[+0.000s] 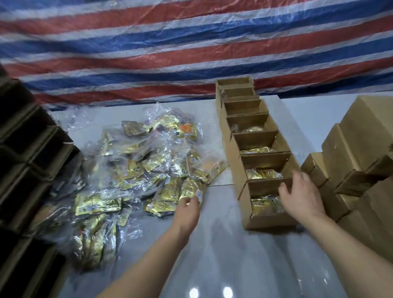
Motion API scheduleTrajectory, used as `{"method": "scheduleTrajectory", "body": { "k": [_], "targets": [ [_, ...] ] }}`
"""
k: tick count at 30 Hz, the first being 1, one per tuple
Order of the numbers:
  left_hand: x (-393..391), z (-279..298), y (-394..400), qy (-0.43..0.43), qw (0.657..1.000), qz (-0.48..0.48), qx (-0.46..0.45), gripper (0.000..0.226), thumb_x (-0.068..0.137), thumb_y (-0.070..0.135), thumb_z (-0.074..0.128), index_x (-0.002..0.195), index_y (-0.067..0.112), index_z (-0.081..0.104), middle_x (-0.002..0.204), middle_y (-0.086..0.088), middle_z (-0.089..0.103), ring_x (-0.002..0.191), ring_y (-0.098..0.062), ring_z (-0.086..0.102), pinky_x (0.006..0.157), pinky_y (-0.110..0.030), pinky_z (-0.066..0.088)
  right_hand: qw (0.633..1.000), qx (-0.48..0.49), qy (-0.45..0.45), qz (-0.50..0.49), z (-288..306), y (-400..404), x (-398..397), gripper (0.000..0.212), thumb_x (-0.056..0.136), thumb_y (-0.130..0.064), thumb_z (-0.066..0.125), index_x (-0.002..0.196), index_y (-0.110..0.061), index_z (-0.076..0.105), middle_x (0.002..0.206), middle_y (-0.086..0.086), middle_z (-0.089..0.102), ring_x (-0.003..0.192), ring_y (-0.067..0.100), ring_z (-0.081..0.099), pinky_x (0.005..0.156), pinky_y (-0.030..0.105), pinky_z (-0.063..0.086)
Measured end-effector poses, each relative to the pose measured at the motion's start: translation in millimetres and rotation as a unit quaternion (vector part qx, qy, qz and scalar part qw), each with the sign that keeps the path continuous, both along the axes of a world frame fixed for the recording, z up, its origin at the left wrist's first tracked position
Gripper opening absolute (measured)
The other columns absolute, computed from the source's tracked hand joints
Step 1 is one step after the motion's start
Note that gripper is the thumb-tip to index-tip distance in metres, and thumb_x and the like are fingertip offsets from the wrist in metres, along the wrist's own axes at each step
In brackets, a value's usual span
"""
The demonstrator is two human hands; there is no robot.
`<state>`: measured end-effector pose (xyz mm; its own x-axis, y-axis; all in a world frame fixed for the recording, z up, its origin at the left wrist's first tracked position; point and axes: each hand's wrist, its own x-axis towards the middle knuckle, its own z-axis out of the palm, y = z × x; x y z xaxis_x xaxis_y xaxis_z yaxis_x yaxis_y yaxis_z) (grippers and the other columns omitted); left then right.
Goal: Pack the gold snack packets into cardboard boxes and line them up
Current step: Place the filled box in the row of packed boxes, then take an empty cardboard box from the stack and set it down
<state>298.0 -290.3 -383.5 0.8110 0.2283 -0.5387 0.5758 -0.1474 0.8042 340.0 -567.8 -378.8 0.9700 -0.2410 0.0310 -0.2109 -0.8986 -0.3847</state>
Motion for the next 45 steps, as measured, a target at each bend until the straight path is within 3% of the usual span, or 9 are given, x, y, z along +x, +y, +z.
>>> {"method": "scheduleTrajectory", "body": {
  "k": [7, 14, 19, 24, 30, 35, 39, 42, 45],
  "targets": [
    [-47, 24, 109, -0.043, 0.988, -0.018, 0.147, 0.019, 0.100, 0.028, 0.042, 0.100, 0.017, 0.057, 0.096, -0.003, 0.060, 0.092, -0.024, 0.055, 0.081, -0.036, 0.045, 0.998, 0.016, -0.010, 0.062, 35, 86, -26, 0.038, 0.092, -0.019, 0.057, 0.125, -0.001, 0.057, 0.125, 0.021, 0.057, 0.116, 0.040, 0.053, 0.099, 0.048, 0.043],
    [-60, 75, 162, -0.118, 0.977, -0.008, 0.176, 0.020, 0.098, 0.028, 0.044, 0.105, 0.017, 0.060, 0.095, 0.002, 0.063, 0.083, -0.014, 0.057, 0.064, -0.026, 0.039, 0.987, 0.118, -0.027, 0.102, 75, 186, -38, 0.039, 0.095, -0.026, 0.051, 0.128, -0.007, 0.058, 0.126, 0.012, 0.059, 0.117, 0.032, 0.055, 0.099, 0.043, 0.045],
    [-69, 101, 178, -0.168, 0.974, 0.003, 0.153, 0.022, 0.099, 0.030, 0.044, 0.108, 0.019, 0.061, 0.096, 0.004, 0.063, 0.083, -0.011, 0.057, 0.070, -0.028, 0.042, 0.975, 0.169, -0.019, 0.141, 86, 237, -49, 0.031, 0.094, -0.026, 0.052, 0.120, -0.013, 0.063, 0.105, 0.002, 0.065, 0.090, 0.018, 0.058, 0.078, 0.030, 0.044],
    [-73, 143, 179, -0.224, 0.962, 0.013, 0.153, 0.021, 0.100, 0.030, 0.043, 0.110, 0.022, 0.059, 0.095, 0.014, 0.060, 0.083, -0.008, 0.059, 0.066, -0.025, 0.045, 0.965, 0.200, -0.005, 0.173, 99, 271, -51, 0.031, 0.095, -0.026, 0.052, 0.120, -0.012, 0.064, 0.102, 0.002, 0.067, 0.092, 0.018, 0.061, 0.083, 0.033, 0.049],
    [-72, 212, 216, -0.281, 0.901, -0.009, 0.330, 0.037, 0.098, 0.036, 0.045, 0.125, 0.013, 0.058, 0.121, -0.003, 0.063, 0.108, -0.020, 0.061, 0.092, -0.035, 0.050, 0.926, 0.276, -0.036, 0.254, 138, 337, -49, 0.022, 0.097, -0.026, 0.054, 0.116, -0.021, 0.063, 0.095, -0.011, 0.063, 0.086, 0.009, 0.061, 0.066, 0.019, 0.043],
    [-87, 218, 282, -0.081, 0.809, -0.083, 0.576, 0.055, 0.090, 0.052, 0.050, 0.130, 0.014, 0.044, 0.128, -0.011, 0.051, 0.115, -0.031, 0.052, 0.093, -0.043, 0.047, 0.894, 0.318, -0.010, 0.315, 157, 382, -57, 0.032, 0.098, -0.025, 0.053, 0.129, -0.017, 0.056, 0.096, -0.014, 0.058, 0.082, 0.001, 0.057, 0.063, 0.019, 0.044],
    [-108, 195, 321, 0.068, 0.769, -0.100, 0.628, 0.086, 0.086, 0.059, 0.054, 0.148, 0.011, 0.021, 0.152, -0.017, 0.028, 0.140, -0.036, 0.030, 0.106, -0.053, 0.034, 0.892, 0.294, 0.001, 0.344, 164, 405, -62, 0.035, 0.098, -0.027, 0.051, 0.131, -0.019, 0.054, 0.099, -0.014, 0.059, 0.077, 0.000, 0.059, 0.065, 0.021, 0.052],
    [-114, 182, 331, 0.081, 0.766, -0.102, 0.629, 0.092, 0.091, 0.047, 0.054, 0.154, 0.009, -0.001, 0.162, -0.016, 0.004, 0.148, -0.035, 0.009, 0.114, -0.055, 0.021, 0.890, 0.280, 0.014, 0.360, 166, 420, -66, 0.036, 0.097, -0.025, 0.050, 0.132, -0.019, 0.053, 0.099, -0.013, 0.058, 0.082, 0.000, 0.057, 0.079, 0.031, 0.057],
    [-118, 181, 331, 0.059, 0.757, -0.092, 0.644, 0.087, 0.091, 0.029, 0.055, 0.153, 0.001, 0.001, 0.161, -0.020, 0.008, 0.148, -0.032, 0.013, 0.119, -0.044, 0.022, 0.886, 0.269, 0.028, 0.375, 165, 430, -70, 0.037, 0.096, -0.023, 0.048, 0.132, -0.019, 0.052, 0.096, -0.014, 0.056, 0.081, 0.001, 0.055, 0.068, 0.022, 0.050]
  ]
}}
